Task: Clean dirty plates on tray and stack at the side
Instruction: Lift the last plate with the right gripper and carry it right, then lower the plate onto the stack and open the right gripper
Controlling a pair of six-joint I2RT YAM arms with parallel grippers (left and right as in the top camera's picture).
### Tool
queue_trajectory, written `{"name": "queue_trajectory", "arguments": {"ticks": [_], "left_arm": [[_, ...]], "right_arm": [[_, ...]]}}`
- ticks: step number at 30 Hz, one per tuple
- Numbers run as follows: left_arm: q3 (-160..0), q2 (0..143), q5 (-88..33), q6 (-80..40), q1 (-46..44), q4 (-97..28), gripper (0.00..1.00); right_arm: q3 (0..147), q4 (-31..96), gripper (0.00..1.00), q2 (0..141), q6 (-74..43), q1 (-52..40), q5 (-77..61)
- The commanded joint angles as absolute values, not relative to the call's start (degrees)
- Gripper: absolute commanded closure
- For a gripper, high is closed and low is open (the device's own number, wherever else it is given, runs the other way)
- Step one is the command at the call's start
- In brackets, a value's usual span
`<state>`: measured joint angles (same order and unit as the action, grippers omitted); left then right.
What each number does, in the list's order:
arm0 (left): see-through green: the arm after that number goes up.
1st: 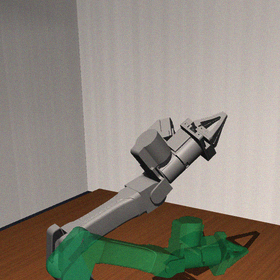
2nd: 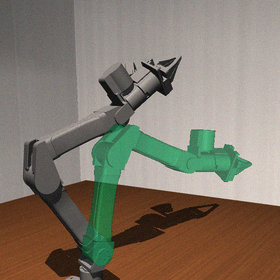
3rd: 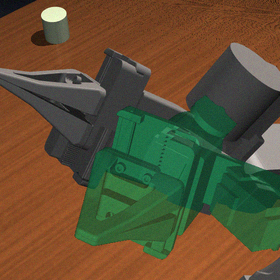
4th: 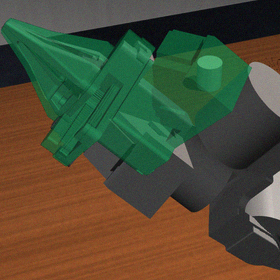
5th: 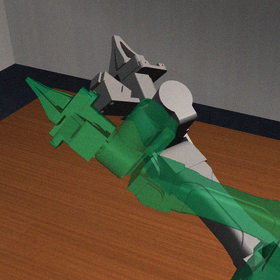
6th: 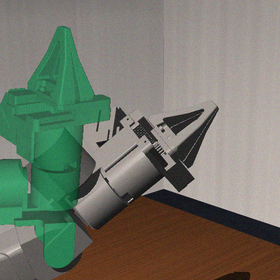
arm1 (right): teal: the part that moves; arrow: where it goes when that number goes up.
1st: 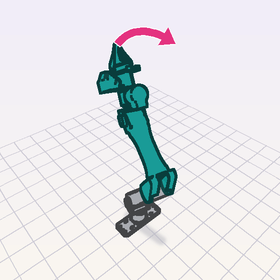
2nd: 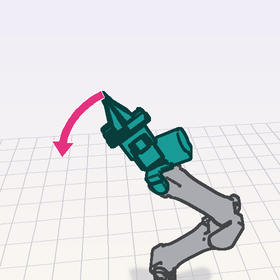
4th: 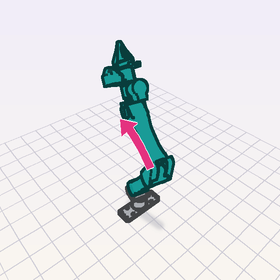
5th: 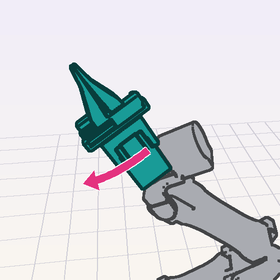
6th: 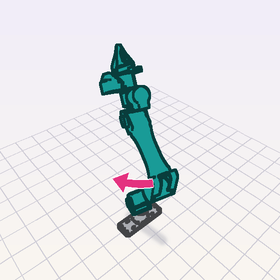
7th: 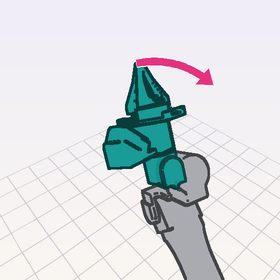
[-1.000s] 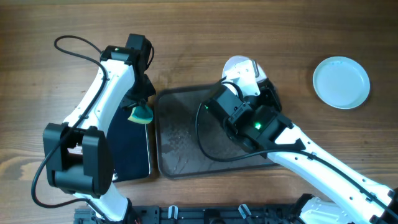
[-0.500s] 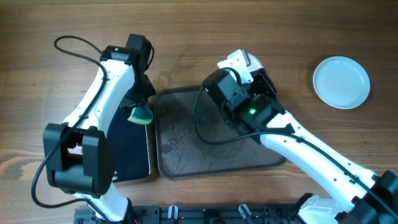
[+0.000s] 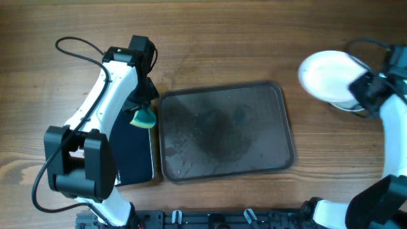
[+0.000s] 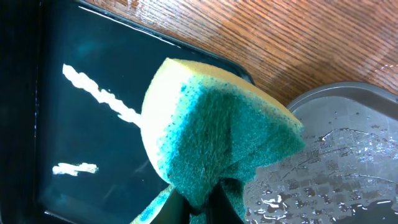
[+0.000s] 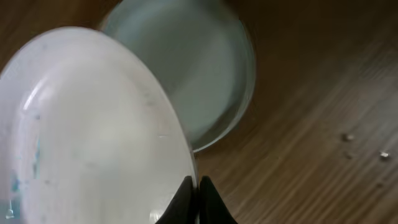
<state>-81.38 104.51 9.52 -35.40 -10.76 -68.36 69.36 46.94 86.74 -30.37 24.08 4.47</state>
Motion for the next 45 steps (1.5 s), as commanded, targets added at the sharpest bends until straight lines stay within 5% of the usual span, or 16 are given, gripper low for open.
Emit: {"name": "queue_trajectory", "arguments": {"ticks": [1,16,17,18,20,22,24,26,27,45], "left_arm": [[-82.0,104.0,9.4,-34.7,-10.6,-68.0,0.96],[-82.0,104.0,9.4,-34.7,-10.6,-70.3,0.96],[-82.0,104.0,9.4,-34.7,-10.6,-70.6,0.96],[-82.0,104.0,9.4,-34.7,-10.6,-70.6,0.96],[-82.0,104.0,9.4,-34.7,-10.6,-70.6,0.96],[-82.0,104.0,9.4,-34.7,-10.6,-70.6,0.96],[-82.0,104.0,9.4,-34.7,-10.6,-70.6,0.96],[-82.0,104.0,9.4,-34.7,-10.6,-70.5,0.96],[-82.0,104.0,9.4,-34.7,-10.6,-70.5,0.96],[-82.0,104.0,9.3,-34.7,-10.6,-71.0,0.96]], "right_arm": [[69.7,47.2,0.96,92.1,-31.5,29.8,2.5],[69.8,37.9,0.91,106.8,-37.7,30.0,12.3],[69.8,37.6,0.86,106.8,-37.8,30.0,12.5],[69.8,37.6,0.7,106.8,-38.1,30.0,12.5],[69.8,37.3,0.63,106.8,-38.5,30.0,12.5],[70.4,36.8,0.44,106.8,-38.2,30.0,12.4],[72.1,36.9,0.54,106.8,-36.5,30.0,11.5],[72.8,36.6,0.9,106.8,-35.9,30.0,7.9],[72.8,36.5,0.95,106.8,-36.0,30.0,6.3],[71.3,31.9,0.9,114.1,-39.2,26.6,-0.1]]}}
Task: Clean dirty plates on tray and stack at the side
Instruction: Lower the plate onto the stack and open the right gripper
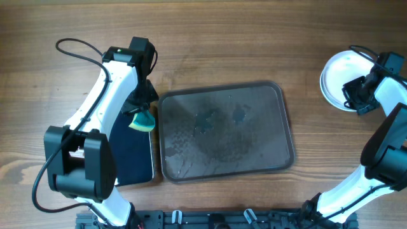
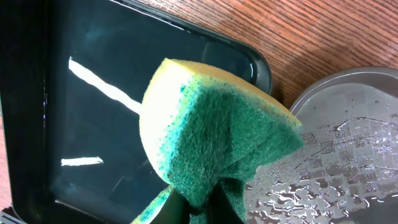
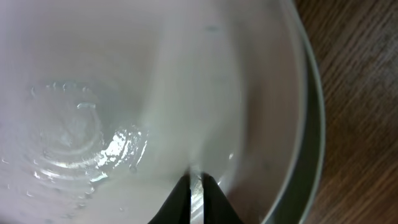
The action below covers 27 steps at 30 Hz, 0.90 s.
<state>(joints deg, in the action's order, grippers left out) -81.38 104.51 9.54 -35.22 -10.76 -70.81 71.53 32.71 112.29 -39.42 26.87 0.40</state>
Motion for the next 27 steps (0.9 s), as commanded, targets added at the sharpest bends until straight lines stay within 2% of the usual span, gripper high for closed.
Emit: {"name": "queue_trajectory", "arguments": {"ticks": [1,11,13,15,22,27], "left_arm": [[-82.0,104.0,8.8,-34.7,-10.6,-71.0,0.96],[-82.0,104.0,8.8,-34.7,-10.6,-70.6,0.96],[-82.0,104.0,8.8,-34.7,-10.6,-70.5,0.96],[-82.0,104.0,8.8,-34.7,-10.6,-70.2,0.96],[-82.9,101.2,15.6,-34.8,-10.6,-69.9,0.96],[-82.8,89.8,17.9,-35.7,-9.9,-76.8,0.96]], "right_arm": [[71.6,32.2,0.89,114.0,-38.9,26.6,-0.1],[71.7,38.2,0.85,109.1,-37.5,26.6,0.1],[71.7,38.4,0.81,107.2,-36.3,26.5,0.1],[71.9,38.2,0.73,104.1,-33.0,26.5,0.0],[76.3,37.4,0.64,86.3,-12.3,20.9,-9.9],[76.3,42.5,0.6,74.4,-11.7,15.3,-10.0]]}}
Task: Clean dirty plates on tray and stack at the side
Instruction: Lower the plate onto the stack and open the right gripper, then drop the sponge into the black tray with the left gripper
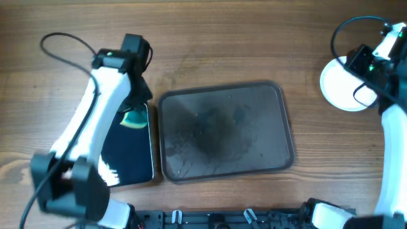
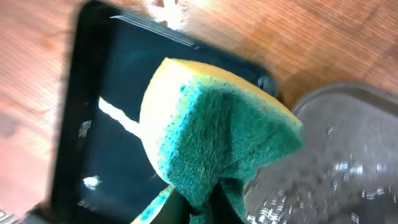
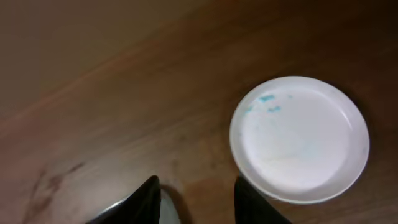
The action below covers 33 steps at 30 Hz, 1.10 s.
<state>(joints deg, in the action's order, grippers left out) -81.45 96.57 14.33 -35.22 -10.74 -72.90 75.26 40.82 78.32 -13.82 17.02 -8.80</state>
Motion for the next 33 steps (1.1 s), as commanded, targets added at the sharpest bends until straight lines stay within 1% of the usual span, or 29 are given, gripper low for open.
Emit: {"name": "queue_trajectory", "arguments": {"ticks": [1,2,3,5,7,8,10,14,15,17,18,19,20,23,25,28,29,30,31,32,33], "left_arm": [[-82.7,89.2,17.9,-36.8,-9.1,-78.8,0.96],[-82.1,89.0,17.4,-38.2,-7.7,-82.8,0.96],[-81.1,89.0,16.8,-38.2,-7.0,-83.8,0.96],[-77.3,89.0,16.0,-37.9,-6.9,-82.1,0.96],[-71.4,89.0,14.4,-37.5,-6.9,-76.5,0.96],[-67.8,89.0,12.2,-36.2,-6.9,-71.2,0.96],[-64.7,89.0,11.2,-36.2,-6.9,-66.5,0.96],[-60.0,89.0,11.2,-36.2,-6.8,-61.9,0.96],[-59.8,89.0,11.2,-36.2,-6.8,-61.7,0.93],[-59.8,89.0,11.2,-36.2,-6.8,-61.4,0.72],[-59.8,89.0,11.2,-36.2,-6.8,-61.4,0.59],[-59.8,89.0,11.2,-36.2,-6.8,-61.3,0.51],[-59.8,89.0,11.6,-36.2,-6.8,-61.2,0.48],[-61.6,88.6,12.6,-33.1,-6.9,-61.8,0.46],[-67.0,86.0,15.8,-32.9,-6.9,-64.8,0.45],[-72.7,78.0,16.1,-31.1,-7.4,-65.3,0.46],[-73.1,73.3,16.1,-28.8,-8.1,-64.4,0.46],[-73.1,70.0,16.1,-28.1,-8.7,-64.0,0.45],[-73.1,64.6,16.1,-27.2,-9.7,-63.5,0.46],[-73.1,61.8,16.1,-27.2,-10.3,-63.3,0.46],[-73.1,56.2,16.1,-27.2,-11.4,-62.7,0.46]], "right_arm": [[76.3,43.8,0.59,72.5,-11.8,14.3,-10.0],[76.3,45.3,0.58,70.5,-11.8,13.2,-10.0],[76.3,46.6,0.57,68.9,-11.8,12.0,-10.0],[76.3,48.3,0.57,66.4,-11.7,10.0,-10.0],[76.3,49.1,0.57,63.9,-11.5,7.7,-10.0],[76.3,49.2,0.56,62.7,-11.5,6.4,-10.0],[76.3,49.6,0.53,61.6,-11.5,4.7,-10.0],[76.3,51.1,0.52,60.8,-10.5,3.5,-10.0],[76.3,51.5,0.52,60.8,-10.5,3.5,-10.0],[76.3,51.7,0.51,60.8,-10.5,3.5,-10.0],[76.3,51.9,0.51,60.8,-10.4,3.5,-10.0],[76.3,52.0,0.51,60.8,-10.0,3.5,-10.0],[76.3,51.9,0.51,60.8,-9.0,3.5,-10.0],[76.3,49.9,0.52,58.7,-5.0,3.5,-10.2],[76.3,45.2,0.52,54.6,-0.6,3.5,-10.6],[76.3,38.9,0.52,46.6,13.0,3.5,-10.6],[76.3,37.9,0.45,44.3,18.1,3.6,-10.4],[76.3,37.7,0.42,43.0,20.9,3.6,-10.4],[76.3,37.8,0.25,41.4,23.9,3.6,-10.4],[76.3,37.7,0.0,40.4,26.7,3.6,-10.4],[76.3,38.0,0.0,39.9,30.2,3.6,-10.4]]}}
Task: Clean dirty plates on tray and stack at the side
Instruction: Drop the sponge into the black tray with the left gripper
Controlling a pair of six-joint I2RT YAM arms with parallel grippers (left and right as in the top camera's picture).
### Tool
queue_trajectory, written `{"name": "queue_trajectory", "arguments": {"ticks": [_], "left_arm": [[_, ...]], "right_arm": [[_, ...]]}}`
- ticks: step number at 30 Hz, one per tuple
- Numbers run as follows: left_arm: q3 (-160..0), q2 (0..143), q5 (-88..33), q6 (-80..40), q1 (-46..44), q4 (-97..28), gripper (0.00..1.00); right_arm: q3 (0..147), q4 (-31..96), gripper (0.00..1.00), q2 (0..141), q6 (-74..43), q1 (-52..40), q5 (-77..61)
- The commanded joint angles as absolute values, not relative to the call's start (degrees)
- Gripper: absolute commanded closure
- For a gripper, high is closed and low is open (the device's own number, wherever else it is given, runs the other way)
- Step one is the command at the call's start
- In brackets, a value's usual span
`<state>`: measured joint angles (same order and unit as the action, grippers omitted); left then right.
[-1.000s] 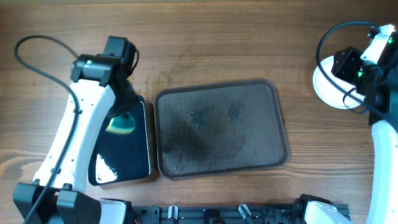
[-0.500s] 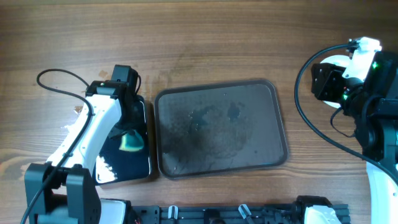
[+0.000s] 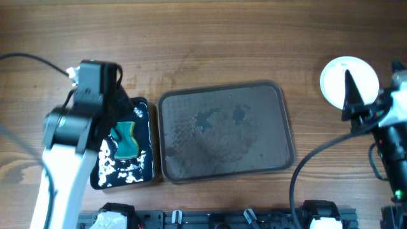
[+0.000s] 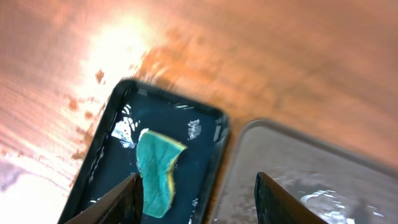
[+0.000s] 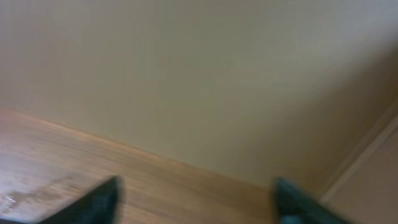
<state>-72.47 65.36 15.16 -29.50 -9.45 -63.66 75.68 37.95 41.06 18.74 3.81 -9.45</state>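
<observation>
The wet grey tray (image 3: 226, 130) lies mid-table, streaked with water, and its edge shows in the left wrist view (image 4: 298, 168). White plates (image 3: 334, 76) sit stacked on the table at the far right. A green and yellow sponge (image 3: 126, 141) lies in the dark basin (image 3: 147, 108), also seen from the left wrist as the sponge (image 4: 155, 171). My left gripper (image 4: 202, 205) hangs open high above the basin's right edge, holding nothing. My right gripper (image 5: 199, 208) is open and points at the wall, with the plates out of its view.
White foam flecks float in the basin's water (image 3: 121, 168). Cables loop at the far left and near the right arm (image 3: 381, 121), which partly overlaps the plates from above. A metal rail (image 3: 222, 219) runs along the table's front edge.
My left gripper has let go of the sponge, which now lies in the basin, and stands open and higher. My right gripper has swung from looking down at the plates to facing the wall.
My right gripper first held a white plate above another at the far right while my left held the sponge over the basin. The plate then rested on the stack, still gripped. Then the right gripper was open and clear of it. Now the sponge is in the basin and both grippers are open.
</observation>
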Motion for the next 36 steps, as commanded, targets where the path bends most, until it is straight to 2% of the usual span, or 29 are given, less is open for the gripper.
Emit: {"name": "queue_trajectory", "arguments": {"ticks": [1,6,12,13,14,15,19,36], "left_arm": [[-73.1,52.9,16.1,-27.2,-12.0,-62.4,0.45],[-73.1,38.1,16.1,-27.1,-13.0,-62.5,0.41],[-73.1,36.6,16.1,-24.6,-13.0,-67.7,0.44],[-73.1,36.6,16.2,-24.6,-13.0,-67.5,0.42],[-73.1,36.6,16.2,-24.6,-13.0,-67.5,0.35],[-73.1,36.6,16.2,-24.6,-13.0,-67.5,0.0],[-73.1,36.6,16.1,-24.6,-13.0,-68.4,0.0],[-73.1,36.6,16.1,-24.6,-13.0,-68.6,0.0]], "right_arm": [[76.3,38.3,0.0,39.8,31.8,3.6,-10.4],[76.2,45.3,0.0,40.8,33.3,3.6,-10.4],[76.2,53.8,0.0,42.2,44.5,3.6,-10.4],[76.2,57.1,0.0,42.4,47.1,3.6,-10.4],[76.2,58.9,0.0,42.6,49.1,3.6,-10.4],[76.2,60.4,0.0,42.8,51.5,3.6,-10.4],[76.2,65.4,0.0,43.1,55.5,3.6,-10.6],[76.2,65.7,0.0,43.2,55.5,3.6,-10.6]]}}
